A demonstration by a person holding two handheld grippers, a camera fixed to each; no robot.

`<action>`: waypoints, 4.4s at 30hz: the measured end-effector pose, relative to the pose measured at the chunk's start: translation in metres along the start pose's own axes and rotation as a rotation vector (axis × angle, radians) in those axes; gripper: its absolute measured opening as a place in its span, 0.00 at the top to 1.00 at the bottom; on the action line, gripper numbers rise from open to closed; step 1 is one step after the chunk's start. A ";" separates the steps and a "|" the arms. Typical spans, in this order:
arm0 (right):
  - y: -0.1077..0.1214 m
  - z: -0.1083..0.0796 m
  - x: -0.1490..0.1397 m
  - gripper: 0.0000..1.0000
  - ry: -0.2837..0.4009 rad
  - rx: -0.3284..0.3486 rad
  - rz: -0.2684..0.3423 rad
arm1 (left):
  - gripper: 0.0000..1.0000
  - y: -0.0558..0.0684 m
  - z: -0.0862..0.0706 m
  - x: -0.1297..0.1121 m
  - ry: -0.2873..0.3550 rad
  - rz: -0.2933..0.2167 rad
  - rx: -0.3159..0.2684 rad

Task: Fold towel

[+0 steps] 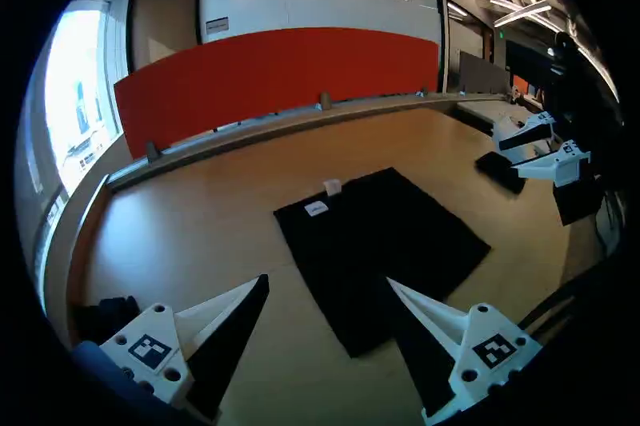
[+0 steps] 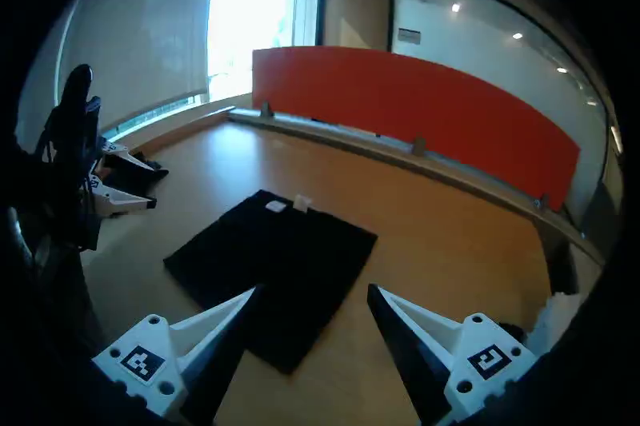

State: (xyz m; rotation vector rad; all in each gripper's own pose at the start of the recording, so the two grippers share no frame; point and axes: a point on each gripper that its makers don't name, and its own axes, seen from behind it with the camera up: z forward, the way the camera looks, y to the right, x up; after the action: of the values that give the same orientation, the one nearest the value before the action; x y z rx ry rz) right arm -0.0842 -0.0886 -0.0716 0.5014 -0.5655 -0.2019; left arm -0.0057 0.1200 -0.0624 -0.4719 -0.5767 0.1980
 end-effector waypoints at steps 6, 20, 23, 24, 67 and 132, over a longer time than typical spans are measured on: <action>-0.007 0.014 -0.028 0.01 -0.040 0.016 -0.006 | 0.02 0.008 0.015 -0.028 -0.049 0.006 -0.019; -0.022 0.038 -0.084 0.01 -0.130 0.059 -0.011 | 0.02 0.026 0.040 -0.077 -0.149 0.045 -0.072; -0.025 0.041 -0.095 0.01 -0.151 0.063 -0.019 | 0.02 0.028 0.043 -0.085 -0.167 0.043 -0.077; -0.025 0.041 -0.098 0.01 -0.159 0.064 -0.022 | 0.02 0.028 0.044 -0.087 -0.173 0.041 -0.079; -0.033 0.050 -0.152 0.40 -0.263 0.111 -0.042 | 0.35 0.047 0.048 -0.124 -0.271 0.059 -0.129; -0.033 0.030 -0.099 0.88 -0.167 0.103 0.021 | 0.89 0.044 0.031 -0.086 -0.244 -0.028 -0.090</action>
State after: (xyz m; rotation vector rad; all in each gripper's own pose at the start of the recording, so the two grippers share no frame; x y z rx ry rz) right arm -0.1848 -0.0974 -0.1120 0.5819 -0.7465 -0.1962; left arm -0.0959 0.1437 -0.1019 -0.5302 -0.8330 0.2047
